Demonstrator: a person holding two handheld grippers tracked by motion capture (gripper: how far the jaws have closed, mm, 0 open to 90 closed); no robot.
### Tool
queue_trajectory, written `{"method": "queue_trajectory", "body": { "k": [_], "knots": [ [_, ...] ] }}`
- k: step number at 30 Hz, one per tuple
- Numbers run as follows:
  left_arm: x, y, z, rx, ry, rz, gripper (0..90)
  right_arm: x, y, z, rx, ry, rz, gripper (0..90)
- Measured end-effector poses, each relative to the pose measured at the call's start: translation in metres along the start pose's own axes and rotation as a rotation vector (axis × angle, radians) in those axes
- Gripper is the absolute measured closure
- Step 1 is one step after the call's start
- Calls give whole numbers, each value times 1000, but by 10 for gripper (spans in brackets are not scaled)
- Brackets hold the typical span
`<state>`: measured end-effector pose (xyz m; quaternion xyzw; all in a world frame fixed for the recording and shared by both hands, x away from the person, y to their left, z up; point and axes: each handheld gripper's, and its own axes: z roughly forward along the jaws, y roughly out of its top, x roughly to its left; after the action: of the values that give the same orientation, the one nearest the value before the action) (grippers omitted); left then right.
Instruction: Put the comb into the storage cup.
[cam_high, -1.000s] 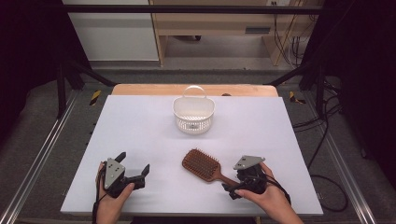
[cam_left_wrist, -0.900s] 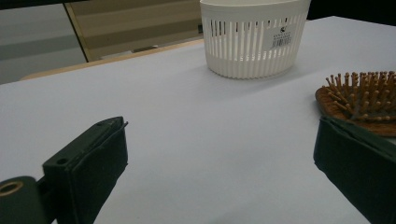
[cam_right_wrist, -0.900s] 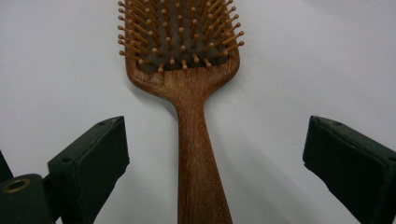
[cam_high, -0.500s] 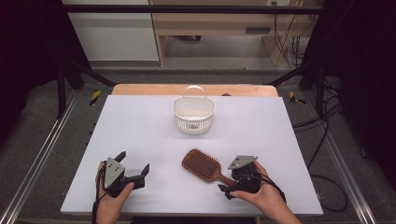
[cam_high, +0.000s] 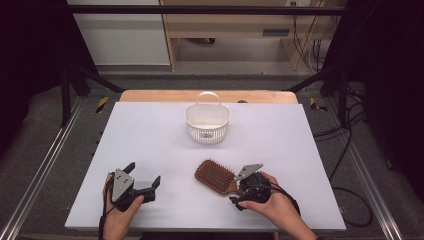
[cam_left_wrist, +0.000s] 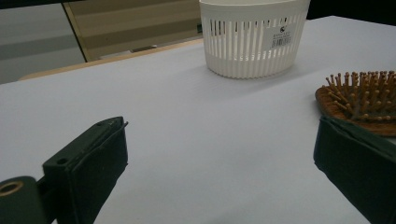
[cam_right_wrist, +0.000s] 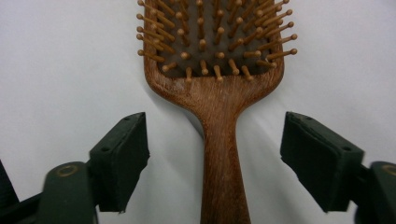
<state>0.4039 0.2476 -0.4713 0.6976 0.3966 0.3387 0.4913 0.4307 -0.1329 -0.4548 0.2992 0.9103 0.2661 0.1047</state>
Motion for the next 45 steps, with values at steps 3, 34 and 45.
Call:
{"method": "queue_trajectory", "body": {
  "k": [3, 34, 45],
  "knots": [
    [0, 0, 0, -1, 0, 0, 29, -1, 3, 0, 30, 6, -3, 363],
    [0, 1, 0, -3, 2, 2, 31, -5, 15, 6, 156, 26, -14, 670],
    [-1, 1, 0, -1, 1, 6, 31, -7, 18, 10, 193, 42, -7, 674]
  ]
}}
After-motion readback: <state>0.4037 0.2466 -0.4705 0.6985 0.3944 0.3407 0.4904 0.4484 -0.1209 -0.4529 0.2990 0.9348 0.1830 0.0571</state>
